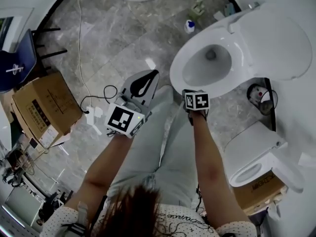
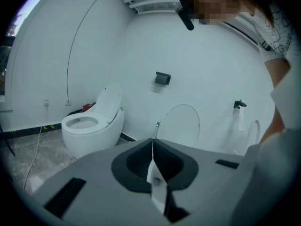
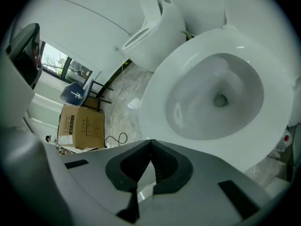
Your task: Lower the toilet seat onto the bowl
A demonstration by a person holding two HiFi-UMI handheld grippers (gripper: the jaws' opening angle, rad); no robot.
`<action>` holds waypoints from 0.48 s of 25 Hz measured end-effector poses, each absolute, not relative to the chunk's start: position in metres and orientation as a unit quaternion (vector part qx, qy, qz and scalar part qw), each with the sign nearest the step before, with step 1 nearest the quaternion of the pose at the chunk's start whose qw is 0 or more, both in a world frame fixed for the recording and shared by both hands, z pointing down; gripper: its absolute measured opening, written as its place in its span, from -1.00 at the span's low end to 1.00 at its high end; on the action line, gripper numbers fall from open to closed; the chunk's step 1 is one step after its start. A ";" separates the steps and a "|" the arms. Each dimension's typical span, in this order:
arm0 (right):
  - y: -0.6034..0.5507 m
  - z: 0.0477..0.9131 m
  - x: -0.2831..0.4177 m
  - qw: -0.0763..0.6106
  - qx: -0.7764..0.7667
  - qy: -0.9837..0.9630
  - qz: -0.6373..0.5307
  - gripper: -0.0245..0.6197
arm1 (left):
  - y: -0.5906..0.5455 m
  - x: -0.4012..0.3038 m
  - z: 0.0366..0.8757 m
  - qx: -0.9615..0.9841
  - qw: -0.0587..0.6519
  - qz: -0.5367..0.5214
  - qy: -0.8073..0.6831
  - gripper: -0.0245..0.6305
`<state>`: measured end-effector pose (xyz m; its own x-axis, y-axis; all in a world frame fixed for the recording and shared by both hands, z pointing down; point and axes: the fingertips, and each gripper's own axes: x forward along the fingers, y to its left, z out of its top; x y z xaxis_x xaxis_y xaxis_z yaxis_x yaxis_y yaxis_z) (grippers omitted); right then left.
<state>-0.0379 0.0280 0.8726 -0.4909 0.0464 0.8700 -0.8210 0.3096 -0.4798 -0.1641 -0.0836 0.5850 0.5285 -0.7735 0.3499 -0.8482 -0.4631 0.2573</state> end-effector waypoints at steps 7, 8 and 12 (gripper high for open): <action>0.001 0.782 -0.021 0.393 0.310 -0.710 0.496 -0.89 | -0.097 -0.155 0.509 0.867 0.178 0.069 -0.461 -0.90; -0.007 0.765 -0.020 0.382 0.317 -0.716 0.491 -0.89 | -0.099 -0.154 0.498 0.869 0.174 0.068 -0.459 -0.90; -0.051 0.692 -0.020 0.312 0.360 -0.748 0.462 -0.89 | -0.111 -0.148 0.458 0.876 0.155 0.065 -0.452 -0.90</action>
<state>-0.0204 -0.0515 0.6918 -0.5455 -0.2499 0.8000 -0.8274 0.3129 -0.4665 -0.1484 -0.1113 0.4580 0.5835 -0.7712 0.2546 -0.8117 -0.5438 0.2132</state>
